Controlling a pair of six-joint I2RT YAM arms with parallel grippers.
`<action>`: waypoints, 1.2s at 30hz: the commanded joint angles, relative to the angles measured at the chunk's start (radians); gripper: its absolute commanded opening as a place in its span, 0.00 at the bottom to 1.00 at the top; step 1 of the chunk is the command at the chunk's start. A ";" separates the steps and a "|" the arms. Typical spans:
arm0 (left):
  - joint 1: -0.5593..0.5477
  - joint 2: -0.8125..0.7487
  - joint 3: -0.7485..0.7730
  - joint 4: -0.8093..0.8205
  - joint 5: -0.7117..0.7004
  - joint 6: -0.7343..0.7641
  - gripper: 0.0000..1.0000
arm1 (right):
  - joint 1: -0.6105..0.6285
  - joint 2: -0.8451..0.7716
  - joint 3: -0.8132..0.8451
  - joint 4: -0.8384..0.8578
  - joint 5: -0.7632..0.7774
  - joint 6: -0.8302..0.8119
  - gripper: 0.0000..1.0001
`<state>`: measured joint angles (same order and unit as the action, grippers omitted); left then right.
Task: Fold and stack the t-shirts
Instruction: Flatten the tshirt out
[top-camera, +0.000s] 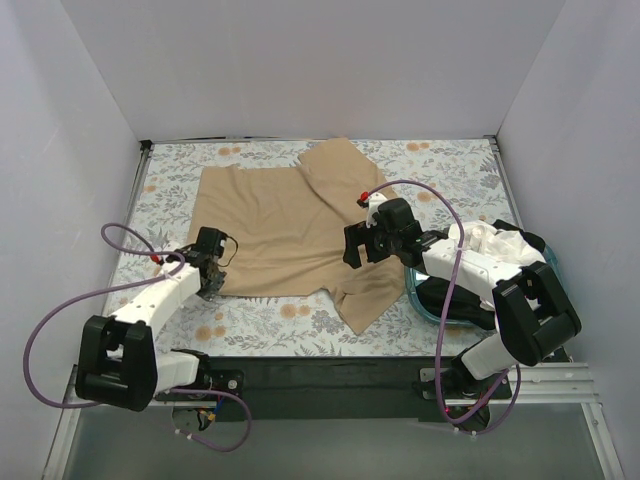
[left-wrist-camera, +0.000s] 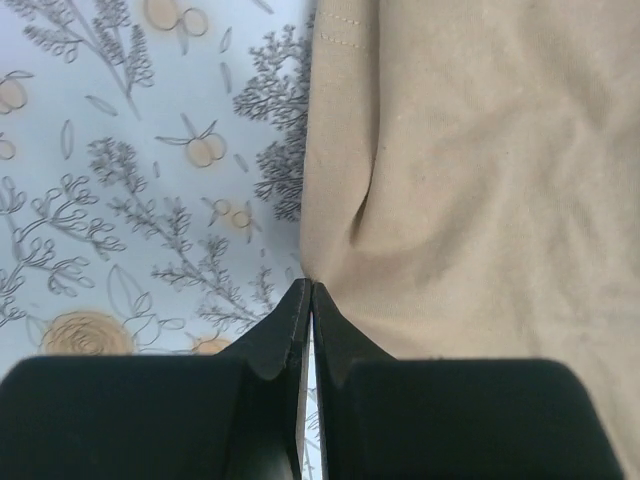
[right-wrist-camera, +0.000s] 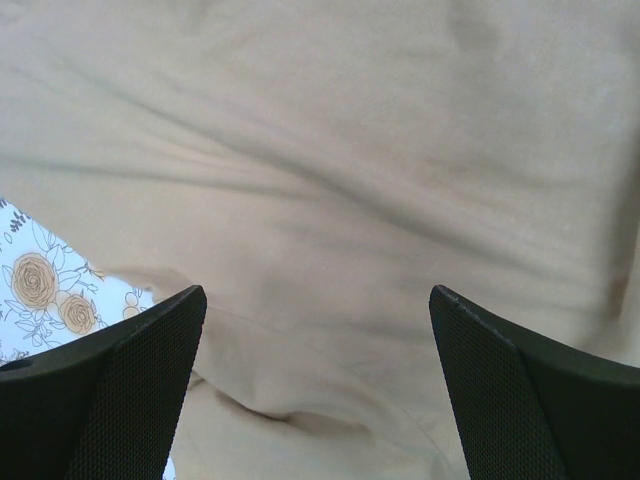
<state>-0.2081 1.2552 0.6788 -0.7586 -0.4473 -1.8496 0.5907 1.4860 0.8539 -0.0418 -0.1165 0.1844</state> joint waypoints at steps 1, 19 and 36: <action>-0.005 -0.083 -0.019 -0.077 0.002 -0.030 0.00 | 0.006 -0.013 -0.012 0.031 -0.009 0.010 0.98; -0.007 -0.356 -0.001 -0.289 -0.053 -0.189 0.52 | 0.004 -0.053 -0.032 0.033 0.031 0.001 0.98; 0.262 -0.294 -0.097 0.054 -0.008 -0.067 0.72 | 0.001 -0.029 -0.009 0.033 0.063 -0.040 0.98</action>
<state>0.0032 0.9680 0.5934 -0.8413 -0.4934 -1.9621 0.5907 1.4647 0.8207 -0.0418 -0.0769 0.1680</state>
